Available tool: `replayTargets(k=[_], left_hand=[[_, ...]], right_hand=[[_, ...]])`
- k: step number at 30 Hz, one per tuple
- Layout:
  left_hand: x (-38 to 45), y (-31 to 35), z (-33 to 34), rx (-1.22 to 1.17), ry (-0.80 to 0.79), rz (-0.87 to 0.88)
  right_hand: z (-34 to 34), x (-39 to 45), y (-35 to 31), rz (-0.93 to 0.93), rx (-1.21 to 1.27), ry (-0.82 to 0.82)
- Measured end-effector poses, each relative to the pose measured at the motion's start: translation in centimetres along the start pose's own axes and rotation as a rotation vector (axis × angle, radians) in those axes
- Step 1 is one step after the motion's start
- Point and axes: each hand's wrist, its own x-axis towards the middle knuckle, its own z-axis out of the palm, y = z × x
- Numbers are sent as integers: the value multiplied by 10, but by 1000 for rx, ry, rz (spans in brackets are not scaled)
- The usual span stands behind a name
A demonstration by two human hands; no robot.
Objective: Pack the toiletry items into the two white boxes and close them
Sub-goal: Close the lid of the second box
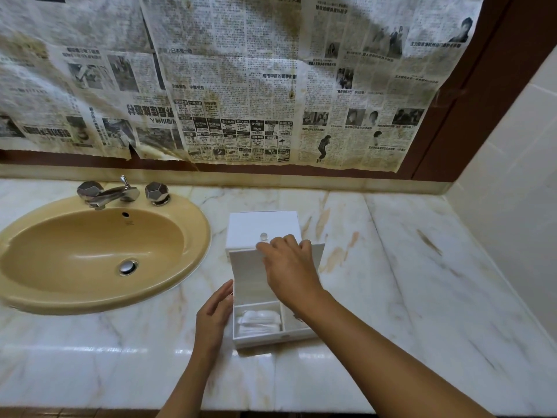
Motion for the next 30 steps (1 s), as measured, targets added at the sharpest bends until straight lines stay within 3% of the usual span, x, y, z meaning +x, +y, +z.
replayTargets(k=[7,14,20,26,28,30], left_hand=[[5,-1,1,-126,18,-79],[0,4,6,-77,49,-19],[-2,4,6,-47,57,-35],[-6,11,8,54,87,5],[-7,13,10,59,92,8],[-8,14,12,69,99,11]], right_hand=[[-20,-12,1,-21,140,-277],[-18,-32,-5,-12,91,-532],[6,-38,-4,8,87,-648],[13,-35,8,61,204,-639],[15,-35,13,125,267,-524],[20,-35,22,201,272,-300]])
